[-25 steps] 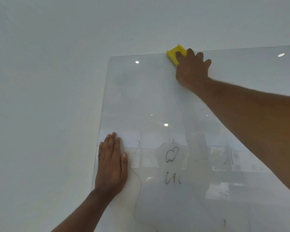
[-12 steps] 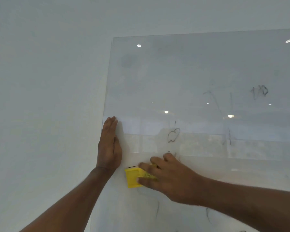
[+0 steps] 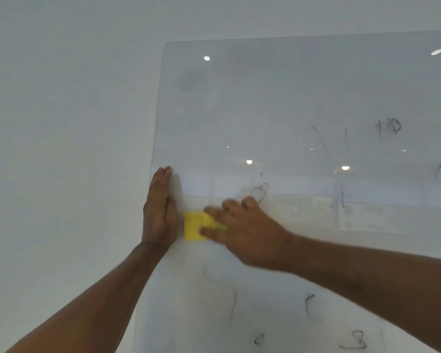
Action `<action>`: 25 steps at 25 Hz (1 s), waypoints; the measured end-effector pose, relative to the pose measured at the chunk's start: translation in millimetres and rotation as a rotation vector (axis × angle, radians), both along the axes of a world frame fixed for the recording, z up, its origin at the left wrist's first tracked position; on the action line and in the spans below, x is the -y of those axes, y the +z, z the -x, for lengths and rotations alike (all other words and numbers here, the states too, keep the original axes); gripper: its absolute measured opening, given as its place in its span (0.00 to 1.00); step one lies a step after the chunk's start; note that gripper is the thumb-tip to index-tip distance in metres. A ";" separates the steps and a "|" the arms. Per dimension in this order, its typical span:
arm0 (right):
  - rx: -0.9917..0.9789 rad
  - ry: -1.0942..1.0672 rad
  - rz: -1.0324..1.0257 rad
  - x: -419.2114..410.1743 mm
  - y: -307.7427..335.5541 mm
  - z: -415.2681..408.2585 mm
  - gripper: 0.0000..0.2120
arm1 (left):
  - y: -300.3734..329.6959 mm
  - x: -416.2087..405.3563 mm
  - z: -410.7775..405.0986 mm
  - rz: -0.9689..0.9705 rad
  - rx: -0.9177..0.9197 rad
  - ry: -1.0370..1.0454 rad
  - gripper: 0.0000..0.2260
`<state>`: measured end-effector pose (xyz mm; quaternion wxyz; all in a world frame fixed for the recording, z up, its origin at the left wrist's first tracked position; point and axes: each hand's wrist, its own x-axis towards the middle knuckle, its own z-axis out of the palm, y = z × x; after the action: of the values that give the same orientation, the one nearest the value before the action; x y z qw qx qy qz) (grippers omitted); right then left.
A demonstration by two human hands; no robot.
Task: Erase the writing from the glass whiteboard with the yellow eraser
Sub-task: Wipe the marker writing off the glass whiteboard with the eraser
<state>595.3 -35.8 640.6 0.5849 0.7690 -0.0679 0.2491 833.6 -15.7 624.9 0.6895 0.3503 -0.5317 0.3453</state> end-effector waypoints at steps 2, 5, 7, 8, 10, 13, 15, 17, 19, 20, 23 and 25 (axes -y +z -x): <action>-0.166 0.029 0.012 2.5 -24.5 13.4 0.22 | 0.7 -1.0 0.1 -0.019 -0.006 -0.005 0.24; -0.124 -0.032 0.086 4.2 4.9 20.3 0.21 | 0.7 -0.7 2.1 -0.037 0.038 0.043 0.23; 0.215 -0.090 0.019 7.2 50.3 33.1 0.23 | 0.4 1.3 2.8 -0.055 0.081 0.074 0.22; 0.435 -0.108 -0.028 6.8 73.5 43.9 0.24 | 0.6 1.8 2.4 -0.071 0.088 0.087 0.23; 0.800 -0.077 -0.117 4.1 94.9 61.1 0.25 | 0.8 2.2 1.9 -0.102 0.087 0.102 0.23; 0.740 -0.053 -0.087 5.3 43.2 54.2 0.25 | 0.0 2.4 4.3 -0.125 0.094 0.129 0.24; 0.303 -0.026 -0.026 11.5 -27.4 55.1 0.25 | -0.9 2.7 7.0 -0.126 0.107 0.164 0.23; -0.021 -0.027 -0.002 15.0 -75.3 71.0 0.24 | -3.6 3.7 8.4 -0.129 0.126 0.196 0.23; -0.044 -0.036 0.047 18.0 -57.9 88.6 0.23 | -5.3 4.3 8.3 -0.138 0.130 0.211 0.24; 0.066 -0.061 0.074 19.2 -33.8 93.5 0.23 | -5.6 4.2 8.3 -0.145 0.125 0.208 0.24; 0.714 -0.102 -0.034 16.4 60.5 107.3 0.24 | -5.6 2.7 8.1 -0.153 0.117 0.172 0.25; 1.033 -0.073 -0.148 11.6 99.7 104.0 0.24 | -6.0 1.5 7.8 -0.132 0.113 0.138 0.25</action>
<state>491.3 -47.4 740.3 0.4275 0.5821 -0.3919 0.5699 825.8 -17.3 618.9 0.6082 0.4108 -0.5660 0.3755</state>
